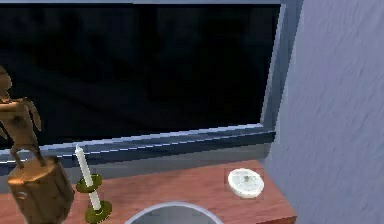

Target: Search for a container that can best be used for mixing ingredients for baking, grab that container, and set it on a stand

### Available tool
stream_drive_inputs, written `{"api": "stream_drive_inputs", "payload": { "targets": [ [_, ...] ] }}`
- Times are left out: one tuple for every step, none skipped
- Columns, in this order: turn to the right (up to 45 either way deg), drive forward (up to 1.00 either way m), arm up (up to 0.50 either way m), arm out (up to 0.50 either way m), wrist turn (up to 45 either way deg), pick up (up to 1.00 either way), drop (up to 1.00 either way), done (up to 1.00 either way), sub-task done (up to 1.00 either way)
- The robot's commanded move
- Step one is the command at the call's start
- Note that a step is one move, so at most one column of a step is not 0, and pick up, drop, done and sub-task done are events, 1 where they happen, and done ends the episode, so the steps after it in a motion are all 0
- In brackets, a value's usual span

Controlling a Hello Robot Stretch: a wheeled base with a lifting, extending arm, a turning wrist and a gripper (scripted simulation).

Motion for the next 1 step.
{"api": "stream_drive_inputs", "payload": {
  "targets": [
    [6.0,0.00,0.00,0.00,0.0,0.00,0.00,0.00,0.00]
  ]
}}
